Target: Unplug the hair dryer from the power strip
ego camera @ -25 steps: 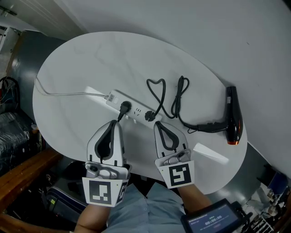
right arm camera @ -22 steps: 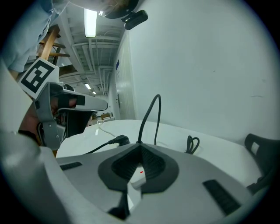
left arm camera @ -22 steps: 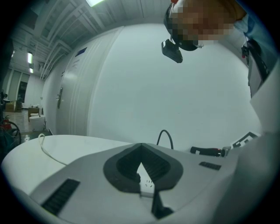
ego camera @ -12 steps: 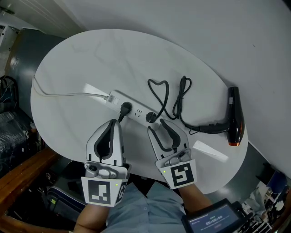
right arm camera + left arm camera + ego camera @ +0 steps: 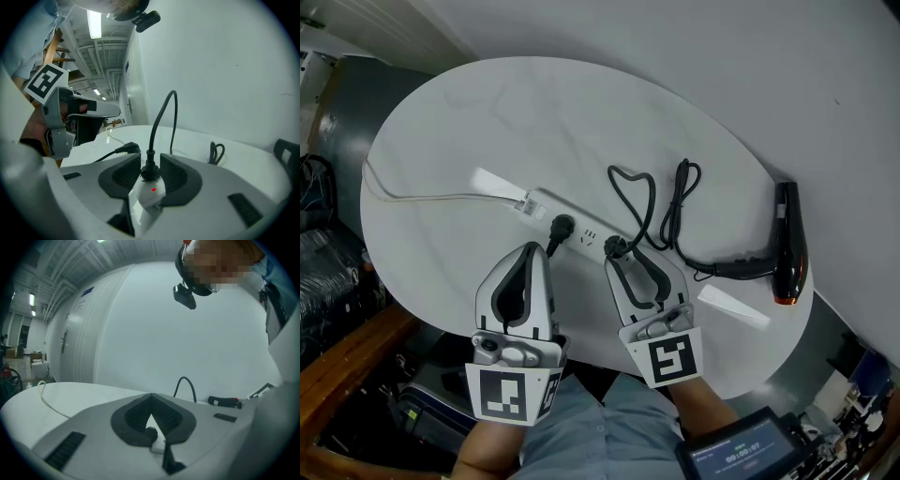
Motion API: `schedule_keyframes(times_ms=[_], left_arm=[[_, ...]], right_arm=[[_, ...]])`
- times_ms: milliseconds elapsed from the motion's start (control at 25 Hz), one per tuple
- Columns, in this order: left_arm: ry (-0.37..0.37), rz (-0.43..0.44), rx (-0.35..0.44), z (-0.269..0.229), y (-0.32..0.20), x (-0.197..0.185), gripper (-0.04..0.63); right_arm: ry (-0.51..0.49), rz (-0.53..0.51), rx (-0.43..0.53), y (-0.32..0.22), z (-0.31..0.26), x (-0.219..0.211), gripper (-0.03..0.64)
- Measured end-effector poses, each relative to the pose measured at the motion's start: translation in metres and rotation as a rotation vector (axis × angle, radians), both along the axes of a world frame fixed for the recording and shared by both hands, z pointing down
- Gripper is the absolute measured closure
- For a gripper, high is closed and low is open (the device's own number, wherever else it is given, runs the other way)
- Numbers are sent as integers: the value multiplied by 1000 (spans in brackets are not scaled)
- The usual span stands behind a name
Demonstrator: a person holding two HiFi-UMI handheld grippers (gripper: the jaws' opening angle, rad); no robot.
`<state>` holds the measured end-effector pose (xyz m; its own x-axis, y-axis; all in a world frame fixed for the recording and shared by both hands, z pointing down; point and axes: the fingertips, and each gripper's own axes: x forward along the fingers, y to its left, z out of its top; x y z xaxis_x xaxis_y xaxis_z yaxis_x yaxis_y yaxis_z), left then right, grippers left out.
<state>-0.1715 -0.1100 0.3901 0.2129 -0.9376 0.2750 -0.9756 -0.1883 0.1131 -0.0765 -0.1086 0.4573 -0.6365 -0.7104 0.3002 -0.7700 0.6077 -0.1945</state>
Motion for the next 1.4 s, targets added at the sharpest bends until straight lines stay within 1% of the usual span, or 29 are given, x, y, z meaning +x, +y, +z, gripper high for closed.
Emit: schedule_keyframes(times_ms=[360, 760, 1400], left_arm=[[3, -5, -11, 4, -6, -9, 598], [3, -1, -20, 7, -10, -15, 598], [-3, 2, -13, 4, -9, -16, 598]], right_arm=[[5, -6, -9, -6, 3, -8, 508], [21, 16, -11, -10, 7, -9, 547], [40, 25, -7, -9, 8, -9, 549]])
